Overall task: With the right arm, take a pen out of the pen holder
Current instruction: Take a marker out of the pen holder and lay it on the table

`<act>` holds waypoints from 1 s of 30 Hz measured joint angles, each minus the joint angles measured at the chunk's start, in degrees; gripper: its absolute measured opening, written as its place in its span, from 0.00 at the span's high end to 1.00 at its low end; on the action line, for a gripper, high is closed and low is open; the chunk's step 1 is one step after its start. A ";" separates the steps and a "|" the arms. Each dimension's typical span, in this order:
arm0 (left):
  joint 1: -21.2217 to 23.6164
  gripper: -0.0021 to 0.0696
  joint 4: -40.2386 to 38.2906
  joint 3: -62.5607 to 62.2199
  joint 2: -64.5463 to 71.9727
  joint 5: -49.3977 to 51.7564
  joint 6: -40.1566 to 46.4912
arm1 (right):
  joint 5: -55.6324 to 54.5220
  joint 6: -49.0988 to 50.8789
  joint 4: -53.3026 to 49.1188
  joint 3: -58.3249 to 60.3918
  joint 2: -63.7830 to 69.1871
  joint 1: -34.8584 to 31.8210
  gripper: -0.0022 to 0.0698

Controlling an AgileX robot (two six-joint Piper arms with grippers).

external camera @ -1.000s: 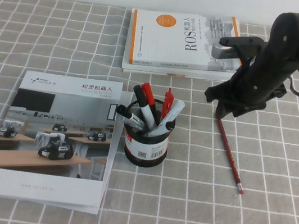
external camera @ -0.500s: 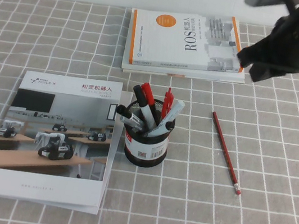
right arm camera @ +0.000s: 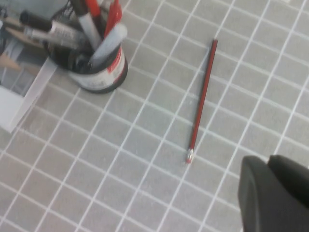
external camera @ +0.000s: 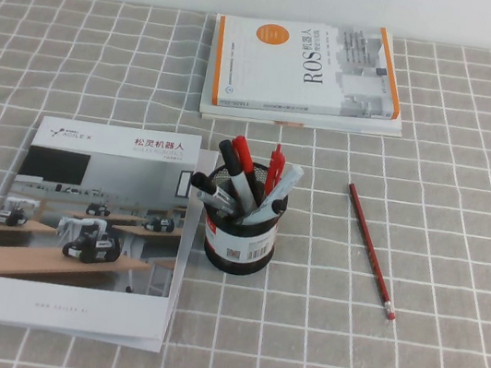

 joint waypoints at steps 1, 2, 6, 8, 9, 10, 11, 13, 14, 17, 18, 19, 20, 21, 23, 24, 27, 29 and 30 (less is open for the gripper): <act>0.00 0.98 0.00 0.00 0.00 0.00 0.00 | -0.73 0.00 0.00 2.18 -1.94 0.00 0.99; 0.00 0.98 0.00 0.00 0.00 0.00 0.00 | -1.98 0.00 0.00 5.47 -4.85 0.00 0.99; 0.00 0.98 0.00 0.00 0.00 0.00 0.00 | -4.30 0.00 0.78 15.59 -13.49 0.00 0.99; 0.00 0.98 0.00 0.00 0.00 0.00 0.00 | -4.16 0.00 0.93 18.95 -16.48 0.00 0.99; 0.00 0.98 0.00 0.00 0.00 0.00 0.00 | -3.87 0.00 0.82 20.83 -18.33 0.00 0.99; 0.00 0.98 0.00 0.00 0.00 0.00 0.00 | -3.40 0.00 0.72 22.11 -19.75 0.00 0.99; 0.00 0.98 0.00 0.00 0.00 0.00 0.00 | -3.28 -0.09 0.71 23.00 -20.81 0.00 0.99; 0.00 0.98 0.00 0.00 0.00 0.00 0.00 | -3.28 -0.96 0.71 24.88 -23.20 0.00 0.99; 0.00 0.98 0.00 0.00 0.00 0.00 0.00 | -3.28 -1.33 0.71 25.77 -24.30 0.00 0.99; 0.00 0.98 0.00 0.00 0.00 0.00 0.00 | -4.58 -1.81 1.32 28.15 -27.07 0.00 0.99; 0.00 0.98 0.00 0.00 0.00 0.00 0.00 | -5.50 -1.81 1.61 29.06 -27.98 0.00 0.99; 0.00 0.98 0.00 0.00 0.00 0.00 0.00 | -6.56 -1.81 1.89 30.11 -28.79 0.00 0.99; 0.00 0.98 0.00 0.00 0.00 0.00 0.00 | -7.56 -1.81 2.21 31.07 -29.36 0.00 0.99; 0.00 0.98 0.00 0.00 0.00 0.00 0.00 | -9.12 -1.81 2.42 32.43 -29.98 0.00 0.99; 0.00 0.98 0.00 0.00 0.00 0.00 0.00 | -13.52 -1.81 2.81 35.67 -31.01 -0.03 0.99; 0.00 0.98 0.00 0.00 0.00 0.00 0.00 | -16.79 -1.81 3.00 38.05 -31.84 -0.44 0.99; 0.00 0.98 0.00 0.00 0.00 0.00 0.00 | -27.92 -1.81 4.69 47.38 -36.35 -3.62 0.99; 0.00 0.98 0.00 0.00 0.00 0.00 0.00 | -33.55 -1.81 5.48 53.70 -41.09 -6.53 0.99; 0.00 0.98 0.00 0.00 0.00 0.00 0.00 | -36.03 -1.81 5.75 57.13 -44.08 -8.22 0.99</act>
